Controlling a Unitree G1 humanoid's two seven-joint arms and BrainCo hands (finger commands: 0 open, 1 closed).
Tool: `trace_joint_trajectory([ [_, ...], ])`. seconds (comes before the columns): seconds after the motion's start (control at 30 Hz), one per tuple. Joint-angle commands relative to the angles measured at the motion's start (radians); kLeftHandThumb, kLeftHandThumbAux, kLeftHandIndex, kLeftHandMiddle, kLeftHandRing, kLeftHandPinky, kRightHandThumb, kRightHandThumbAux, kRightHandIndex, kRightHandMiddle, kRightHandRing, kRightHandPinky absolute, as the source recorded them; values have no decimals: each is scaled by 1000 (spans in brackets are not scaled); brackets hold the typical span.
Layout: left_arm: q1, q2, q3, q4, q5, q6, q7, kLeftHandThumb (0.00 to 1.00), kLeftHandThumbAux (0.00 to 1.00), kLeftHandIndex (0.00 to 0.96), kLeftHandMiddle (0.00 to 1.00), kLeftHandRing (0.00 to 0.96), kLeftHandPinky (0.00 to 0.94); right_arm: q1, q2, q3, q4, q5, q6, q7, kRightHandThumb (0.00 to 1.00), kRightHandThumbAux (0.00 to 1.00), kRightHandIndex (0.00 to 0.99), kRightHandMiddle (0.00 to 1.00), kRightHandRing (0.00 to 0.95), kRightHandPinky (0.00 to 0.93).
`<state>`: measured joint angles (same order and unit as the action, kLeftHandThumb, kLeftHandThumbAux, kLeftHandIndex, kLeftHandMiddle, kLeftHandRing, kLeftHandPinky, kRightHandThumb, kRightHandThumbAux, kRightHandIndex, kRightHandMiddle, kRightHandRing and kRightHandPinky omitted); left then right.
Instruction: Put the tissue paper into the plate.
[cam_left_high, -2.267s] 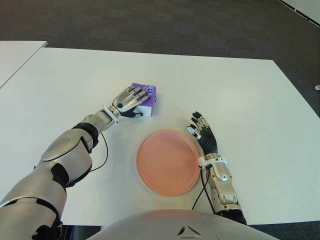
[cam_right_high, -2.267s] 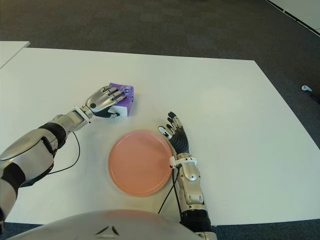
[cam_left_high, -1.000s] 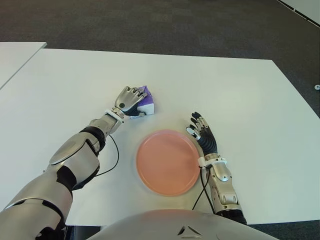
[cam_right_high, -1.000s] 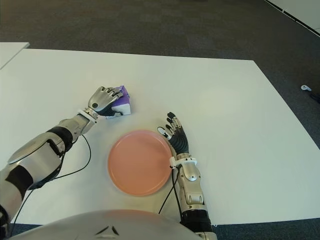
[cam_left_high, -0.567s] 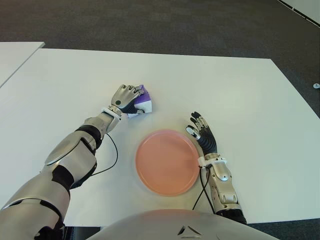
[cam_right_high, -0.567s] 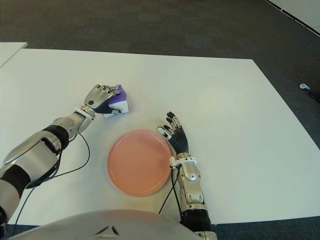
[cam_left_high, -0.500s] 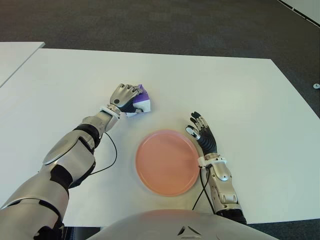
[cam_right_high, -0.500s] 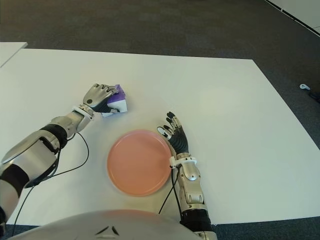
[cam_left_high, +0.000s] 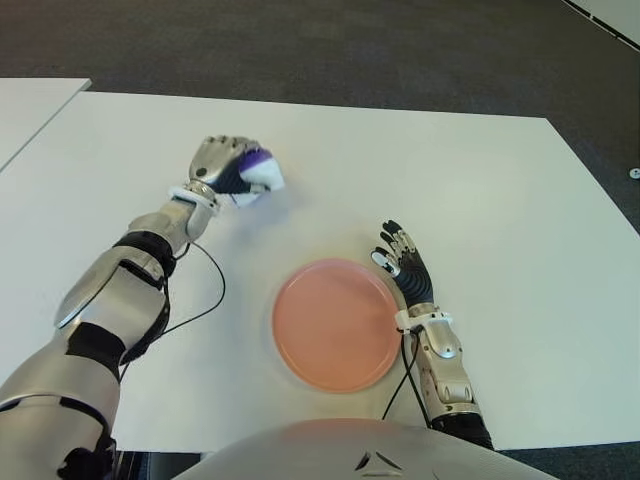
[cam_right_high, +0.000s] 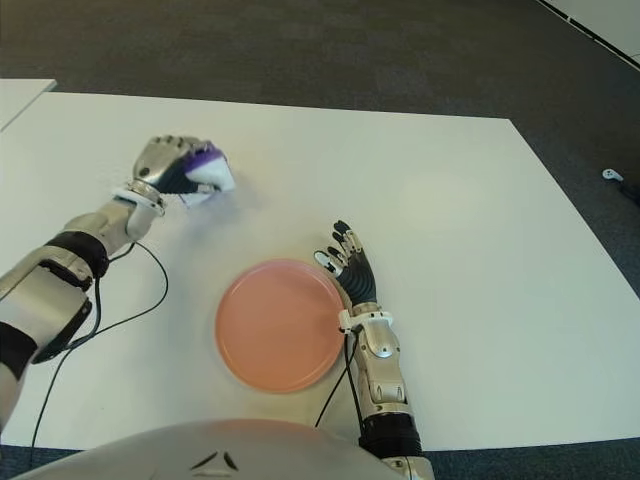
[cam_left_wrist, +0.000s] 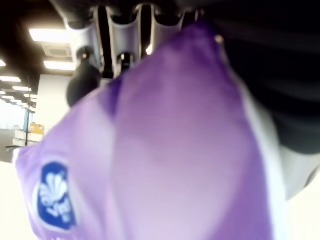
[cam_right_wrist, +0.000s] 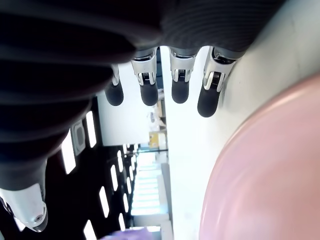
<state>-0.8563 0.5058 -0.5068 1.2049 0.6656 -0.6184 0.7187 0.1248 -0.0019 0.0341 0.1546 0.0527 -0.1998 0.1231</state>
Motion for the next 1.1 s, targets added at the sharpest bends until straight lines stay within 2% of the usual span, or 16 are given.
trace_joint_trajectory([
  [0.03,-17,25,124,-139,-135,-87,-109,849,661,424,568,801,831,57,-1,4,91,-6,75,-2,0,613,0,0,0,0],
  [0.17,23,37,209,-273,-240,-112,-229,850,661,415,559,827,864,55,-1,7,90,-5,74,1,0,604,0,0,0,0],
  [0.37,88,55,293,-432,-333,-103,-376,851,663,407,554,841,877,56,-1,10,86,-6,77,-1,0,591,0,0,0,0],
  [0.43,117,61,319,-501,-359,-92,-422,851,663,406,553,843,879,56,0,11,84,-7,78,-3,0,586,0,0,0,0],
  [0.53,186,64,352,-669,-392,-55,-491,852,663,404,550,849,884,54,2,11,87,-5,78,-3,0,579,0,0,0,0],
  [0.7,255,50,389,-817,-395,5,-552,851,663,401,546,855,886,52,3,11,91,-3,77,-1,0,574,0,0,0,0],
  [0.73,294,45,387,-868,-388,4,-563,851,663,401,546,855,886,51,3,11,96,-3,74,-1,0,573,0,0,0,0],
  [0.77,343,40,382,-930,-387,3,-579,810,672,417,659,862,892,49,4,11,100,-3,72,1,0,572,0,0,0,0],
  [0.87,437,34,374,-1062,-412,20,-640,761,682,435,797,870,897,46,3,12,107,-3,67,5,0,568,0,0,0,0],
  [1.0,505,36,370,-1168,-455,39,-722,742,685,442,842,870,890,45,2,13,109,-2,62,9,0,563,0,0,0,0],
  [1.1,576,29,344,-1242,-500,5,-790,738,686,444,850,866,886,46,5,15,107,-4,62,7,0,559,0,0,0,0],
])
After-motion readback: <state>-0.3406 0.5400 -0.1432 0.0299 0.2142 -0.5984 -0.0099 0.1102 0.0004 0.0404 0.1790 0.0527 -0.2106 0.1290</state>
